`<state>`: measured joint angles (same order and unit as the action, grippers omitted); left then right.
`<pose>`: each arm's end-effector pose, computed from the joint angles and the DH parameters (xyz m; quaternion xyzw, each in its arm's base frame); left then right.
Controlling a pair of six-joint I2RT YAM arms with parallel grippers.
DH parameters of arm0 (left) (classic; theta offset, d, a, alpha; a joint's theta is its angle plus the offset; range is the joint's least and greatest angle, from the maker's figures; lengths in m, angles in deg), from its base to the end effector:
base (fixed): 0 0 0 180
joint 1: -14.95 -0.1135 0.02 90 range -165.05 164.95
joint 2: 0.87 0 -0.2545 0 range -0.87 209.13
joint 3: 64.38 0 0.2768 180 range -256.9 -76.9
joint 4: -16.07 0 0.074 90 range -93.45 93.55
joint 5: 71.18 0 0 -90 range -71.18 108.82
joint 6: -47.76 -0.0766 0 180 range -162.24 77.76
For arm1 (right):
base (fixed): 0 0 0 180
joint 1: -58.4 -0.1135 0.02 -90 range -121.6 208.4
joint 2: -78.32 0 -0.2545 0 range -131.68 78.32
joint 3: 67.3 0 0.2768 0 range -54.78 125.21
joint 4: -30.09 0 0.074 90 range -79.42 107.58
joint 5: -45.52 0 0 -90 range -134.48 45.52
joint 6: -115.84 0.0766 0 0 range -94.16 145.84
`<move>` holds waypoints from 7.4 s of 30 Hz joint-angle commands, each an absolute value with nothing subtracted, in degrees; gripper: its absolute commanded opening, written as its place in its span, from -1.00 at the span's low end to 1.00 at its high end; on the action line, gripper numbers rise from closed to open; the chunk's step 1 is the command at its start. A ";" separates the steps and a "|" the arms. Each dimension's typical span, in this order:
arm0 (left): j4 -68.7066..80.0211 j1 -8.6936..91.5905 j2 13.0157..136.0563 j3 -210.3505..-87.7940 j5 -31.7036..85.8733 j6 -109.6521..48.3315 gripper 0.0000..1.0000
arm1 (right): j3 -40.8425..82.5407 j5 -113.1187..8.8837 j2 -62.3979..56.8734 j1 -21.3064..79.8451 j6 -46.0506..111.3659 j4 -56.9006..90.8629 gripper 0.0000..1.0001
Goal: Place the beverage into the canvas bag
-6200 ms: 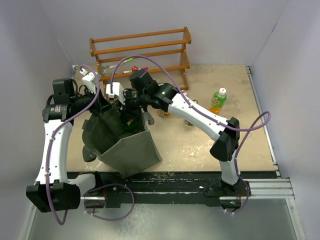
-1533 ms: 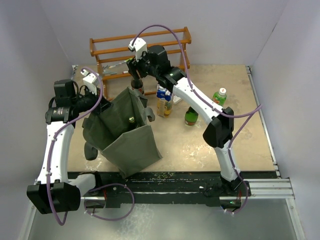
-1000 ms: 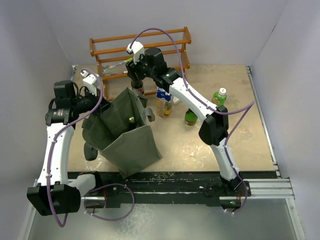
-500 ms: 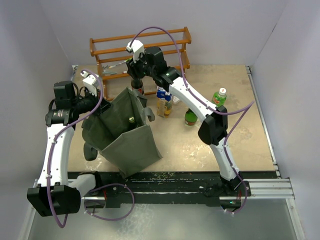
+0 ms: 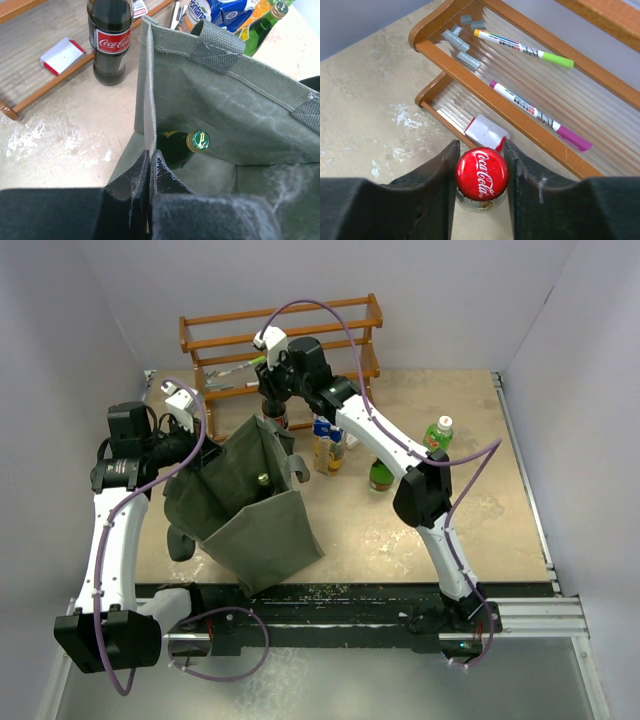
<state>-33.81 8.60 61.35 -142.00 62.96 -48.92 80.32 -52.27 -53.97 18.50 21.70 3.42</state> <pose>0.2788 -0.0227 0.3392 0.1774 0.8196 -0.2814 0.4666 0.4576 0.3961 0.3455 -0.3293 0.6993 0.2441 0.5856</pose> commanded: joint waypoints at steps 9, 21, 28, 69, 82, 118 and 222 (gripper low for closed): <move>-33.66 8.64 60.64 -141.57 62.68 -49.97 -1.00 | 86.71 -55.48 -49.12 19.02 22.12 3.47 -1.00; -33.44 8.69 60.68 -141.10 62.59 -49.96 -1.00 | 90.06 -57.76 -38.24 18.97 21.17 1.24 -1.00; -33.44 8.71 61.03 -141.22 62.68 -49.88 -1.00 | 91.32 -58.40 -33.24 18.99 18.85 0.55 -1.00; -39.16 13.52 68.56 -149.64 68.21 -56.37 -1.00 | 99.86 -82.78 -22.08 15.58 25.49 1.13 -1.00; -38.20 14.32 68.66 -149.15 68.87 -54.97 -1.00 | 104.03 -82.84 -28.79 8.15 27.06 1.58 -1.00; -38.23 14.33 67.65 -153.63 72.10 -53.60 0.19 | 86.60 -100.39 -24.96 7.41 26.68 0.74 -1.00; -49.88 6.25 70.82 -157.49 69.93 -54.74 -1.00 | 79.84 -102.12 -39.09 3.95 17.78 17.61 -1.00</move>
<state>-51.73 6.33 71.86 -157.54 66.66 -56.09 76.76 -101.05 -41.95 3.70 23.27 9.26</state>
